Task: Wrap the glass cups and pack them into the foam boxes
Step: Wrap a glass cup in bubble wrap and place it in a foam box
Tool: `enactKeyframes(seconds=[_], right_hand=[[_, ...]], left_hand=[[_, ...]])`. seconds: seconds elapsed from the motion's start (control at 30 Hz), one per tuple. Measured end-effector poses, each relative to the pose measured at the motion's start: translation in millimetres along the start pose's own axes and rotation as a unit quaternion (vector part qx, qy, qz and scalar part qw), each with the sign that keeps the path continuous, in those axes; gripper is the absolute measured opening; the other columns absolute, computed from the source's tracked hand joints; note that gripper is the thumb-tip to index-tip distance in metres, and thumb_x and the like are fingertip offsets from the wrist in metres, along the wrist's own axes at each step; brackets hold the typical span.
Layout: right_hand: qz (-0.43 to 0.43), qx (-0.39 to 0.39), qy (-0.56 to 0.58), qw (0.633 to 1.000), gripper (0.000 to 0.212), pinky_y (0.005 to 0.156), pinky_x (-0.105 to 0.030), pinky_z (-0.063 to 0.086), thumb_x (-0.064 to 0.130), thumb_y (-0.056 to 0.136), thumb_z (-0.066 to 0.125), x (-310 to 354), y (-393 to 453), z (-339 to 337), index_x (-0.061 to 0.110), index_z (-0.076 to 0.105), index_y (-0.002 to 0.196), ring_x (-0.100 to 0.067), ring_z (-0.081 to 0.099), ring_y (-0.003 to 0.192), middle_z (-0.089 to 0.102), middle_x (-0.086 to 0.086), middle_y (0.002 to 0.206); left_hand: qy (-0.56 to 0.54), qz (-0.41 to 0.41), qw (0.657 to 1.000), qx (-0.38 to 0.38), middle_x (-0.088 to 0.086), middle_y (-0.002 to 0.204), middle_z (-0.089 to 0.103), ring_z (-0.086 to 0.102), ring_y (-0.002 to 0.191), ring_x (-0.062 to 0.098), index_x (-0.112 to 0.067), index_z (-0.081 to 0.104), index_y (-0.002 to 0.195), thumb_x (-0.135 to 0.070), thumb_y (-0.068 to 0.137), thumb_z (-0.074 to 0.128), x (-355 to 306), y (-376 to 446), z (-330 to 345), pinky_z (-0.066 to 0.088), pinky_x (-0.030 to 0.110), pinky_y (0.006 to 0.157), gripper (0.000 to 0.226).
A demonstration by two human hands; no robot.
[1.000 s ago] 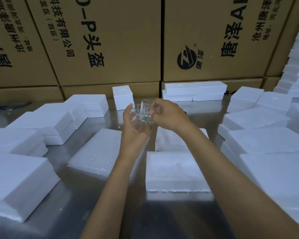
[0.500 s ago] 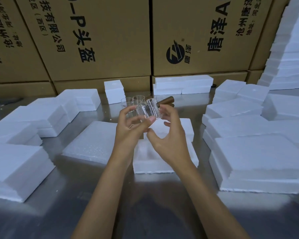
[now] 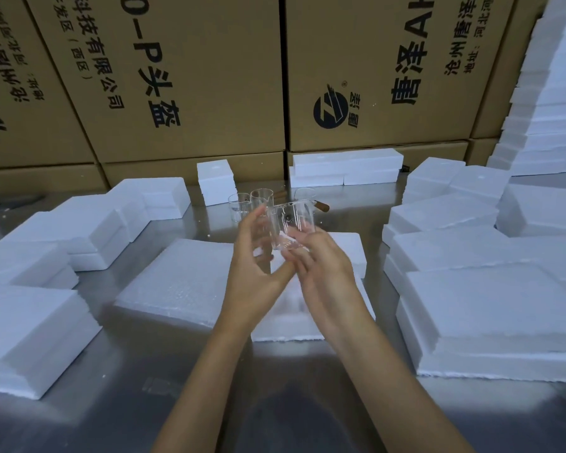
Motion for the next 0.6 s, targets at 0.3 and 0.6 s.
enactKeyframes(seconds=[0.3, 0.6], right_hand=[[-0.049, 0.031, -0.117, 0.991, 0.068, 0.086, -0.017, 0.051, 0.038, 0.064, 0.082, -3.9, -3.7, 4.7, 0.032, 0.055, 0.126, -0.001, 0.065, 0.106, 0.066, 0.014, 0.120], [-0.060, -0.042, -0.097, 0.993, 0.054, 0.084, -0.022, 0.055, 0.037, 0.064, 0.080, 1.8, 2.1, -3.8, 0.023, 0.060, 0.112, -0.014, 0.071, 0.096, 0.070, 0.001, 0.113]], left_hand=[[0.172, 0.066, 0.978, -0.095, -0.038, 0.136, 0.045, 0.039, 0.130, -0.002, -0.054, 0.042, 0.133, -0.022, 0.085, 0.078, 7.4, -1.2, -2.7, 0.038, 0.025, 0.104, 0.068], [0.162, 0.049, 0.978, -0.119, -0.014, 0.156, 0.031, 0.025, 0.139, 0.000, -0.051, 0.018, 0.150, -0.059, 0.075, 0.078, -5.2, -0.7, -0.9, 0.029, 0.030, 0.112, 0.097]])
Point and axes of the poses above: each hand's wrist, its own y-axis towards the middle knuckle, its own z-axis out of the palm, x = y × z, the point moved 1 cm from there along y, towards the middle knuckle
